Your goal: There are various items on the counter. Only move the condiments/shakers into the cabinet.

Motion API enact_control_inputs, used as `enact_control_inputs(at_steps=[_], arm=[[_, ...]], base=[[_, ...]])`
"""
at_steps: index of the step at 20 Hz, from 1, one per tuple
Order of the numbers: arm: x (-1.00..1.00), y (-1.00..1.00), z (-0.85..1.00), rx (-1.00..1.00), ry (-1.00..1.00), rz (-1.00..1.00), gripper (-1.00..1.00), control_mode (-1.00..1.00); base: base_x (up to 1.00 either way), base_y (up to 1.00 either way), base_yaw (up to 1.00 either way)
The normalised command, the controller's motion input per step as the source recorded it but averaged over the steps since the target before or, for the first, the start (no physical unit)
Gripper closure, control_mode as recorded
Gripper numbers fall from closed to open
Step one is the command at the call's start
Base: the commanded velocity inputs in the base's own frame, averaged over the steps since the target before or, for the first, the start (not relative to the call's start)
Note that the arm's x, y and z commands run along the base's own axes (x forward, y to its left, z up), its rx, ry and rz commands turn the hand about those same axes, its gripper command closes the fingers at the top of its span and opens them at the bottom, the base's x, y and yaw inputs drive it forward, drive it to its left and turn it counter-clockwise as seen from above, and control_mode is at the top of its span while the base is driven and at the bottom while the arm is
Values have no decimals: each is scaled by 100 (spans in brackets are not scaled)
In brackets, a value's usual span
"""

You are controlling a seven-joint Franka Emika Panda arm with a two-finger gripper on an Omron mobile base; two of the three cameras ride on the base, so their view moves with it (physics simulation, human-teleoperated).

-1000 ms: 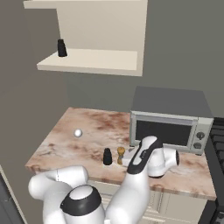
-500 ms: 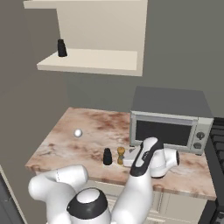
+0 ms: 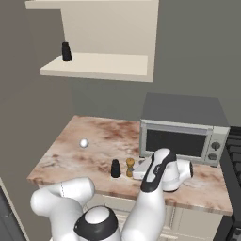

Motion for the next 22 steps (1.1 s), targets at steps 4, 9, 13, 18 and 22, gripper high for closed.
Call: enact_control_inputs(at_steps=[4, 9, 13, 18, 22], arm=[[0, 0, 0, 0, 0, 0, -100, -100], [-4, 9, 0, 0, 0, 0, -100, -100], [-14, 16, 0, 0, 0, 0, -100, -100], [-2, 20, 0, 0, 0, 0, -100, -100], [0, 17, 0, 0, 0, 0, -100, -100]], base=[[0, 0, 0], [0, 0, 0], [0, 0, 0], [0, 0, 0], [0, 0, 0]])
